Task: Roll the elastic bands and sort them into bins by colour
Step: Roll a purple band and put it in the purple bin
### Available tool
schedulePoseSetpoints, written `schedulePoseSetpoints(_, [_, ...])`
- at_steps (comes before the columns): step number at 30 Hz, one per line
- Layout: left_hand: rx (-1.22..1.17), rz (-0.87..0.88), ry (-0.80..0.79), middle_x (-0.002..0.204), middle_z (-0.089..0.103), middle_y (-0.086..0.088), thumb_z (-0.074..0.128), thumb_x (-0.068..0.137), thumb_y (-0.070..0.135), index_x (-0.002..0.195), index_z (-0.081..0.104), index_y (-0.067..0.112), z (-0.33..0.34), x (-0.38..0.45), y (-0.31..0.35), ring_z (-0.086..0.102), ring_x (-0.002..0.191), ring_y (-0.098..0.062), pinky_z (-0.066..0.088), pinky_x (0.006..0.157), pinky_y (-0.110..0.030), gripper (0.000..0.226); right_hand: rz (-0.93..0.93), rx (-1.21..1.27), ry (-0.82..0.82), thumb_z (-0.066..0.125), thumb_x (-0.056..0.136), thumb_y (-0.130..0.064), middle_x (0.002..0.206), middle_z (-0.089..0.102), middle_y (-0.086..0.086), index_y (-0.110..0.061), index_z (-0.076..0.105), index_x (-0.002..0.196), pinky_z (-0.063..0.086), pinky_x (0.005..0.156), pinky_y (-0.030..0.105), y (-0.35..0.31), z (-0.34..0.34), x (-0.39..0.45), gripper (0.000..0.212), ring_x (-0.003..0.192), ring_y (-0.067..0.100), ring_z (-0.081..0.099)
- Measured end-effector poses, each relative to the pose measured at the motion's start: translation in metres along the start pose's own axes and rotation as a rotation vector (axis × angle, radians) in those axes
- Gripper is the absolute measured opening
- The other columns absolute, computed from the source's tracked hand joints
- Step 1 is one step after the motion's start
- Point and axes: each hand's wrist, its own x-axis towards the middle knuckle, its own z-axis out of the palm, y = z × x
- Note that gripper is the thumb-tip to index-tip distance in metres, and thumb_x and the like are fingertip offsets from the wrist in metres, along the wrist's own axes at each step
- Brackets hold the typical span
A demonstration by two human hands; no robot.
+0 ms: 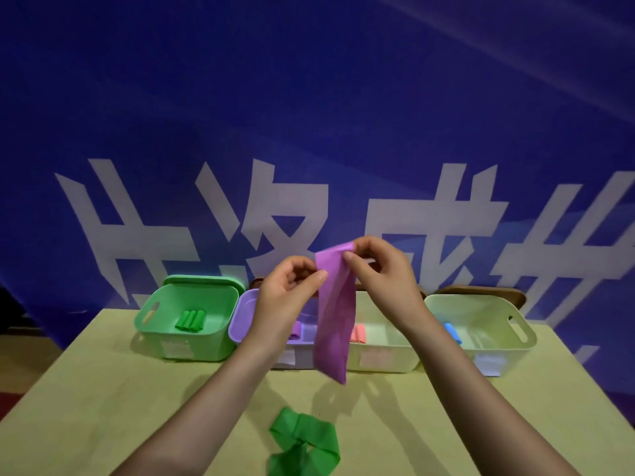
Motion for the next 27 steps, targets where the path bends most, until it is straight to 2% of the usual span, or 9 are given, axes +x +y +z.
schedulePoseSetpoints(3, [-0.012,0.014,0.029,0.084,0.062,-0.002,0.062,0.088,0.007,0.094,0.058,0.014,0.002,0.002,0.008,0.059,0.076,-0.010,0.050,0.067,-0.021,0.010,0.019,0.147,-0.079,0.056,0.094,-0.007,0.077,0.062,0.007,-0.013,0.063,0.084,0.052,0.064,0.047,-0.011,0.000,-0.001,0.013,0.070,0.018,0.056])
schedulePoseSetpoints(6, [-0.087,-0.022,0.053,0.079,0.064,-0.001,0.060,0.090,0.009,0.096,0.053,0.014,-0.001,0.001,0.013,0.063,0.069,-0.011,0.051,0.058,-0.022,0.011,0.018,0.186,-0.150,0.054,0.095,-0.006,0.078,0.061,0.004,-0.015,0.064,0.083,0.047,0.065,0.036,-0.016,0.002,-0.001,0.017,0.074,0.014,0.055])
schedulePoseSetpoints(11, [0.009,0.019,0.100,0.072,0.065,-0.001,0.060,0.090,0.009,0.096,0.050,0.016,-0.008,-0.011,0.016,0.061,0.057,-0.010,0.050,0.050,-0.022,0.015,0.007,0.225,-0.207,0.056,0.093,-0.006,0.073,0.061,-0.004,-0.019,0.064,0.079,0.045,0.066,0.026,-0.016,0.007,-0.005,0.021,0.072,0.009,0.055])
schedulePoseSetpoints(16, [0.335,0.201,0.098,0.078,0.060,-0.003,0.061,0.091,0.013,0.087,0.063,0.019,-0.022,-0.015,0.018,0.053,0.061,-0.005,0.044,0.056,-0.018,0.007,0.012,0.252,-0.232,0.059,0.092,-0.010,0.068,0.063,-0.009,-0.017,0.066,0.083,0.046,0.057,0.019,-0.017,0.013,-0.006,0.014,0.064,0.003,0.057])
schedulePoseSetpoints(18, [0.331,0.195,0.104,0.079,0.060,-0.002,0.059,0.092,0.014,0.081,0.066,0.021,-0.025,-0.014,0.021,0.054,0.065,-0.005,0.045,0.057,-0.018,0.014,0.037,0.296,-0.204,0.063,0.090,-0.008,0.064,0.062,-0.008,-0.013,0.064,0.088,0.046,0.055,0.017,-0.018,0.016,-0.005,0.005,0.059,0.002,0.057])
schedulePoseSetpoints(20, [0.283,0.177,0.103,0.078,0.061,-0.006,0.058,0.093,0.013,0.082,0.068,0.014,-0.024,-0.012,0.027,0.056,0.065,-0.007,0.046,0.057,-0.018,0.015,0.074,0.374,-0.152,0.065,0.088,-0.007,0.061,0.062,-0.007,-0.014,0.057,0.097,0.047,0.057,0.017,-0.017,0.019,-0.002,0.014,0.057,0.004,0.057])
schedulePoseSetpoints(23, [0.293,0.191,0.095,0.070,0.060,-0.008,0.058,0.093,0.011,0.086,0.069,0.003,-0.017,-0.009,0.036,0.055,0.056,-0.007,0.045,0.051,-0.016,0.016,0.148,0.468,-0.161,0.064,0.090,-0.016,0.075,0.067,-0.002,-0.013,0.056,0.110,0.049,0.060,0.020,-0.012,0.022,-0.002,0.021,0.065,0.011,0.062])
schedulePoseSetpoints(25, [0.291,0.183,0.115,0.065,0.058,-0.009,0.059,0.093,0.014,0.083,0.070,0.006,-0.014,-0.004,0.039,0.052,0.052,-0.014,0.045,0.048,-0.019,0.016,0.180,0.480,-0.250,0.064,0.091,-0.024,0.086,0.070,0.003,-0.011,0.062,0.112,0.049,0.059,0.019,-0.005,0.023,-0.005,0.026,0.072,0.016,0.065])
schedulePoseSetpoints(27, [0.282,0.175,0.132,0.065,0.058,-0.014,0.060,0.092,0.016,0.084,0.070,0.005,-0.012,0.001,0.040,0.050,0.051,-0.021,0.043,0.045,-0.020,0.017,0.197,0.458,-0.334,0.066,0.085,-0.030,0.099,0.073,0.010,-0.010,0.066,0.113,0.053,0.068,0.024,0.005,0.027,-0.010,0.035,0.085,0.023,0.069])
